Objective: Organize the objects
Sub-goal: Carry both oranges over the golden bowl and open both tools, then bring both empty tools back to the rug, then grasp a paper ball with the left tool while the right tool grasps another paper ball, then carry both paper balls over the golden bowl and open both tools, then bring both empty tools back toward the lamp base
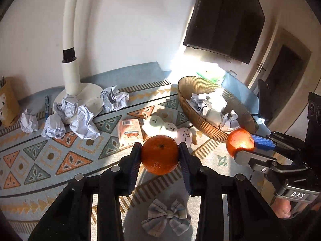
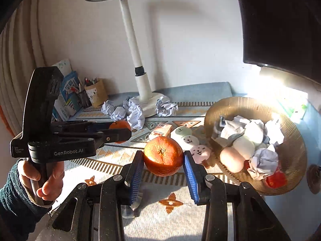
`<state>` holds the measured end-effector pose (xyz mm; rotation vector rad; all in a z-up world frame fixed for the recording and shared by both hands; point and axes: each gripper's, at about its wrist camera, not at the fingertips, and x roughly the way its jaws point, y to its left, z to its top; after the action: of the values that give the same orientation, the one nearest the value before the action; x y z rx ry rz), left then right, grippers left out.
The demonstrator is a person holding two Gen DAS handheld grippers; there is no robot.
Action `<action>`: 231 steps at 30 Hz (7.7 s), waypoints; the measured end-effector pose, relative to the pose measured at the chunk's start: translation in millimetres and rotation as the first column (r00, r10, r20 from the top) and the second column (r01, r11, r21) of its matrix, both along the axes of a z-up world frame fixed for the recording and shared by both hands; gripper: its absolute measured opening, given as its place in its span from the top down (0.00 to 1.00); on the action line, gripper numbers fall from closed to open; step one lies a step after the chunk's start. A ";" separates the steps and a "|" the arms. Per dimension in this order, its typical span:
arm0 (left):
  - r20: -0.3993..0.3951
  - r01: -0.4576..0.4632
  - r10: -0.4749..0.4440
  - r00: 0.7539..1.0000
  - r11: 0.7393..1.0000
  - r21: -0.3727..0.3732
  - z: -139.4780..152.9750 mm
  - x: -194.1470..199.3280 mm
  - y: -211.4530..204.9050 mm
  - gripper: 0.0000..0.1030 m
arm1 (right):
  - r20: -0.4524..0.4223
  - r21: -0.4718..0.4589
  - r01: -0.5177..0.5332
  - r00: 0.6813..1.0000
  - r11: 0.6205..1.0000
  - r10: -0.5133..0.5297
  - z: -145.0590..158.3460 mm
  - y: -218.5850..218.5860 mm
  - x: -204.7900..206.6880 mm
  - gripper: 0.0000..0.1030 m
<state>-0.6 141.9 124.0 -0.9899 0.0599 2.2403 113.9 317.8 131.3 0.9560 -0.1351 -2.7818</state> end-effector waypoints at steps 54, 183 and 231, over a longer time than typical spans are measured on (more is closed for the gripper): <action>-0.043 -0.558 0.557 0.829 0.830 -0.017 -80.9 22.7 -153.6 0.01 | 0.091 0.002 -0.025 0.996 1.000 0.024 -101.8 -88.3 -60.6 0.25; -0.157 0.091 -0.090 0.984 0.996 0.003 8.9 5.8 133.0 0.57 | -0.062 -0.134 0.495 0.861 0.859 -0.505 6.5 165.9 -7.8 0.55; -0.094 -0.474 0.470 0.878 0.880 -0.022 -84.4 38.2 -120.7 0.01 | 0.045 0.073 0.106 0.993 0.992 -0.110 -99.2 -78.7 -55.8 0.08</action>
<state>37.6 21.2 39.6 -1.0128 -0.1074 2.7392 58.1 239.1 32.1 1.0652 -0.0997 -2.8797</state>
